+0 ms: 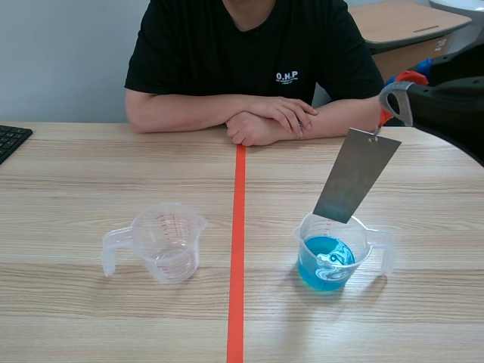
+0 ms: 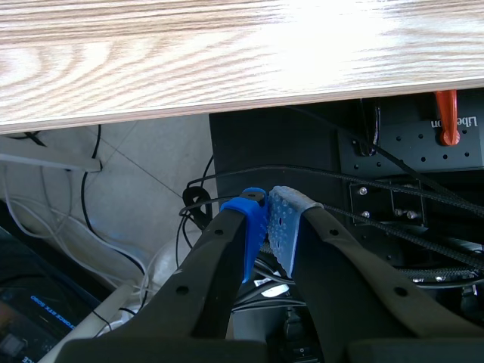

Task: Do the redox reaction experiment.
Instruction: 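Move the plate over the blue solution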

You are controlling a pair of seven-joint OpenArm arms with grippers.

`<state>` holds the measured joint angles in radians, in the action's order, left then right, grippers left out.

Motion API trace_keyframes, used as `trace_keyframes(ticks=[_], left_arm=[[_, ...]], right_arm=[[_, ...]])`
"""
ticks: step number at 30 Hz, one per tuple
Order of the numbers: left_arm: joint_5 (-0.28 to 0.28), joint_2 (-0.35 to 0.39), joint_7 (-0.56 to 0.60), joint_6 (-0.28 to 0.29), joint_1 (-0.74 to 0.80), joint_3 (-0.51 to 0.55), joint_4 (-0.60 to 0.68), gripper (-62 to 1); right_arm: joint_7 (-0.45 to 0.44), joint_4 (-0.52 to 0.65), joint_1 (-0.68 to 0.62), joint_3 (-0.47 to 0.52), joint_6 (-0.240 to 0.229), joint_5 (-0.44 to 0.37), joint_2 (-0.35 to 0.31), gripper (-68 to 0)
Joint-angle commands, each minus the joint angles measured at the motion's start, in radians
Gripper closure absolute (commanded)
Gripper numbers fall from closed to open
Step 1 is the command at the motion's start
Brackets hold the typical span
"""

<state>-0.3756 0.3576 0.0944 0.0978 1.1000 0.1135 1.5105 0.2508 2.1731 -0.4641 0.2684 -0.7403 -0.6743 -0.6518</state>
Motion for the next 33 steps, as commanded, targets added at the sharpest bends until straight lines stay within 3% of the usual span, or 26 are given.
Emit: trace_keyframes(ticks=[1,9,20,27,30,33], left_arm=[[-0.002,0.014,0.014,0.001,0.011,0.004,0.007,-4.9],[-0.002,0.161,0.067,0.001,-0.032,0.005,0.031,-4.9],[-0.010,0.430,0.067,0.007,-0.291,0.004,0.045,-4.9],[-0.010,0.554,0.081,0.095,-0.461,-0.040,0.117,-4.9],[-0.010,0.569,0.101,0.139,-0.540,-0.091,0.145,-4.9],[-0.009,0.568,0.098,0.145,-0.634,-0.179,0.163,-4.9]], right_arm=[[-0.018,0.019,-0.002,0.002,-0.005,-0.014,-0.010,-1.7],[-0.018,0.019,-0.002,0.002,-0.005,-0.014,-0.010,-1.7],[-0.018,0.019,-0.002,0.002,-0.005,-0.014,-0.010,-1.7],[-0.018,0.019,-0.002,0.002,-0.005,-0.014,-0.010,-1.7],[-0.018,0.019,-0.002,0.002,-0.005,-0.014,-0.010,-1.7],[-0.018,0.019,-0.002,0.002,-0.005,-0.014,-0.010,-1.7]])
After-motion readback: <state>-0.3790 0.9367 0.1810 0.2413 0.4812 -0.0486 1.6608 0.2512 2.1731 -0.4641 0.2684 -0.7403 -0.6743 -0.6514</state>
